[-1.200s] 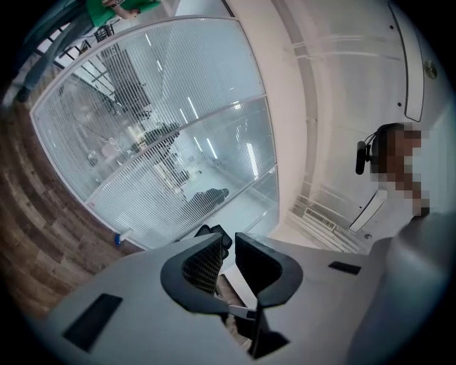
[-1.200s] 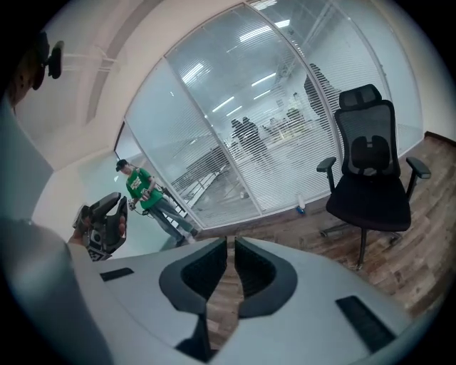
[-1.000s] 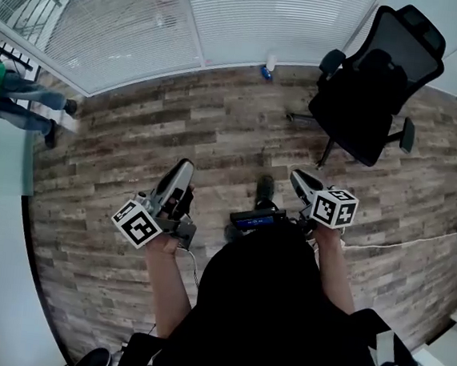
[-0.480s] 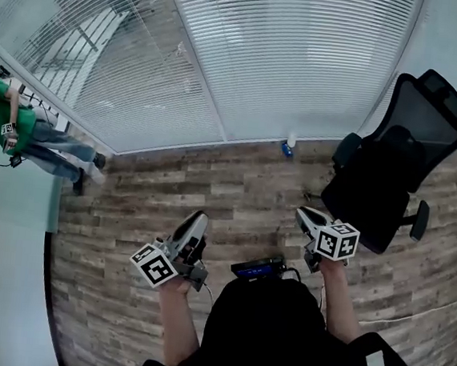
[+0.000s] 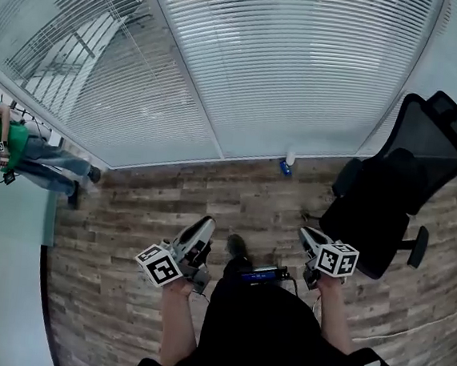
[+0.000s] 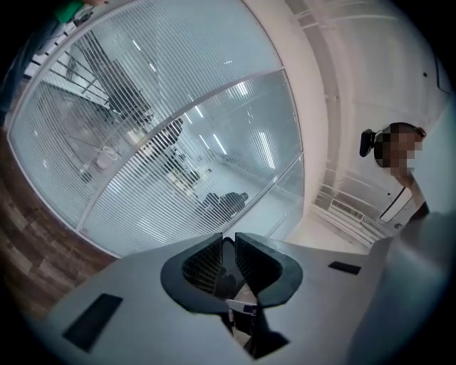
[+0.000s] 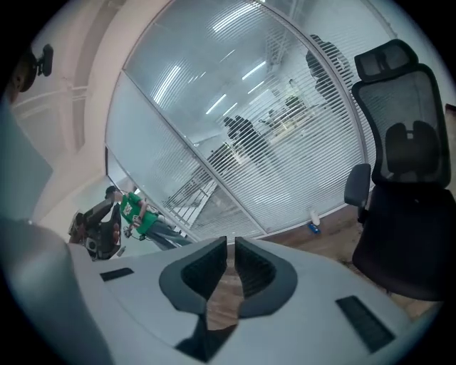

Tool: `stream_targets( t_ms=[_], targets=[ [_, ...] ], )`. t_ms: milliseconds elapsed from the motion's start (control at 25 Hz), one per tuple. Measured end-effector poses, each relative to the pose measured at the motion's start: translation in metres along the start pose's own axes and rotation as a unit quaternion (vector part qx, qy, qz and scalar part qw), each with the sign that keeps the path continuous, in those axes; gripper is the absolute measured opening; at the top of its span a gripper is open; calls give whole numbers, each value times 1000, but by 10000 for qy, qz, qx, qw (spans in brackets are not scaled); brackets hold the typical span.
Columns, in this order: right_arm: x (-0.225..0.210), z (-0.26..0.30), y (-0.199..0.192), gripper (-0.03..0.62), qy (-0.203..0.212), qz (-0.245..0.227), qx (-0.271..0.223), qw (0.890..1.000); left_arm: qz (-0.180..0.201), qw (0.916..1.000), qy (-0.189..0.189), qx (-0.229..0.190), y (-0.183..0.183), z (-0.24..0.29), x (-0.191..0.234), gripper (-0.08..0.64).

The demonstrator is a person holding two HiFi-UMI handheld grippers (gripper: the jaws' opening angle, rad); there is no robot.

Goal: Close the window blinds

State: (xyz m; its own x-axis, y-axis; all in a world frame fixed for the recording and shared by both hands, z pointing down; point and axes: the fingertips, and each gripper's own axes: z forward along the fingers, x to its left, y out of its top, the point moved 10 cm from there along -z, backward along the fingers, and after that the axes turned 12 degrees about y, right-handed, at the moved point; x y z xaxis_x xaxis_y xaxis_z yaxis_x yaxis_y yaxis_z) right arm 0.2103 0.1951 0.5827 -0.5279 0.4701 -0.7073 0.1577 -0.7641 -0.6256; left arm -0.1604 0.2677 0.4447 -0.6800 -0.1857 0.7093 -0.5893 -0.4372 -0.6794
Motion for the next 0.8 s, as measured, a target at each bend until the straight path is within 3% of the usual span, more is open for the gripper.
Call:
stream_targets(
  t_ms=[160, 400, 640, 800],
  targets=[
    [-12, 14, 31, 41, -397, 86, -278, 9988, -124, 9992, -379, 95, 27, 50, 29, 66],
    [-8, 63, 91, 41, -768, -74, -528, 9956, 0, 9962, -819, 308, 97, 109, 57, 64],
    [18, 132, 112, 41, -714, -355, -256, 9965, -279, 9933, -1053, 378, 130, 130, 95, 31],
    [16, 141, 116, 41, -808, -286, -121, 9962, -521, 9931, -990, 349, 138, 140, 112, 28]
  ],
)
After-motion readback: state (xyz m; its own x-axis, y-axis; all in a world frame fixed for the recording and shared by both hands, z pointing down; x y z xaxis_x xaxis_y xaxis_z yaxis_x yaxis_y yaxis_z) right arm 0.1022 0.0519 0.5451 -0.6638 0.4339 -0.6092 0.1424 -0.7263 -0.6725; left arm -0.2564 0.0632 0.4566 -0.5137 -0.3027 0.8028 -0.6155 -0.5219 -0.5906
